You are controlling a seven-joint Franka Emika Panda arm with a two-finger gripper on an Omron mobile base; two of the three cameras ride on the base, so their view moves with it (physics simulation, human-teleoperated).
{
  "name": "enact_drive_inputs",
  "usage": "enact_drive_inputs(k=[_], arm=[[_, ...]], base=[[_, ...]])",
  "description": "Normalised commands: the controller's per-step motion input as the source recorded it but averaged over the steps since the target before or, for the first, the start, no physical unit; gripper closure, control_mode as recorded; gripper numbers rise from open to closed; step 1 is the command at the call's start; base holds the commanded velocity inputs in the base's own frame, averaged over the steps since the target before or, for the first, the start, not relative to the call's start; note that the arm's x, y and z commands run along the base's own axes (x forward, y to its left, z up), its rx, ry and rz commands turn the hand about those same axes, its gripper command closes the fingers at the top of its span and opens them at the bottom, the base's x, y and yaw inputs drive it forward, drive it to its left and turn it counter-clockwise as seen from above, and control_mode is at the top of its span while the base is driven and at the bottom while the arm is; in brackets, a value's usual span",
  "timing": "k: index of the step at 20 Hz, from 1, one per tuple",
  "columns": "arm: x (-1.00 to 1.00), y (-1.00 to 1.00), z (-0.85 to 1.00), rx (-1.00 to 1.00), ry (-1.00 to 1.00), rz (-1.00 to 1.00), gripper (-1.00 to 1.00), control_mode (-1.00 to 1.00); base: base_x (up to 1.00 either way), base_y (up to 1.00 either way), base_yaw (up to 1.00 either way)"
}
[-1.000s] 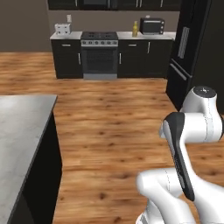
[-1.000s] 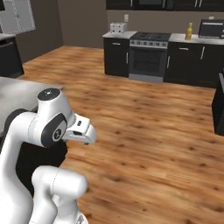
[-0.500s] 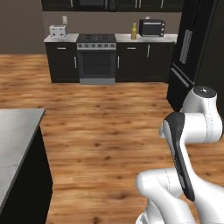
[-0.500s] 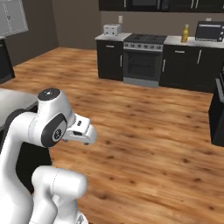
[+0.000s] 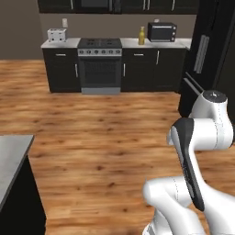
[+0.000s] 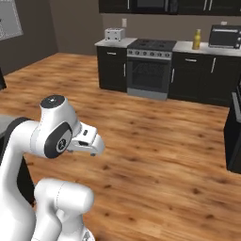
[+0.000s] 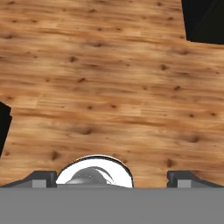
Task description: There is a wine glass and glass cup on the dining counter. Place the wine bottle next to the wine glass and the juice bottle next to the glass cup.
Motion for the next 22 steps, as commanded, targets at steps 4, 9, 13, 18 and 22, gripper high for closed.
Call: enact_drive_inputs(k=[4,9,13,18,22], arm=[[0.00,0.00,0.00,0.00,0.00,0.00,-1.00,1.00],[0.00,0.00,0.00,0.00,0.00,0.00,-1.00,1.00],[0.00,0.00,0.00,0.00,0.00,0.00,-1.00,1.00],[0.00,0.00,0.00,0.00,0.00,0.00,-1.00,1.00],[0.00,0.00,0.00,0.00,0.00,0.00,-1.00,1.00]], base=[[0.75,-0.41,0.01],[0.75,-0.42,0.01],[0.69,-0.43,0.00],[0.65,-0.44,0.00],[0.61,-0.45,0.00]])
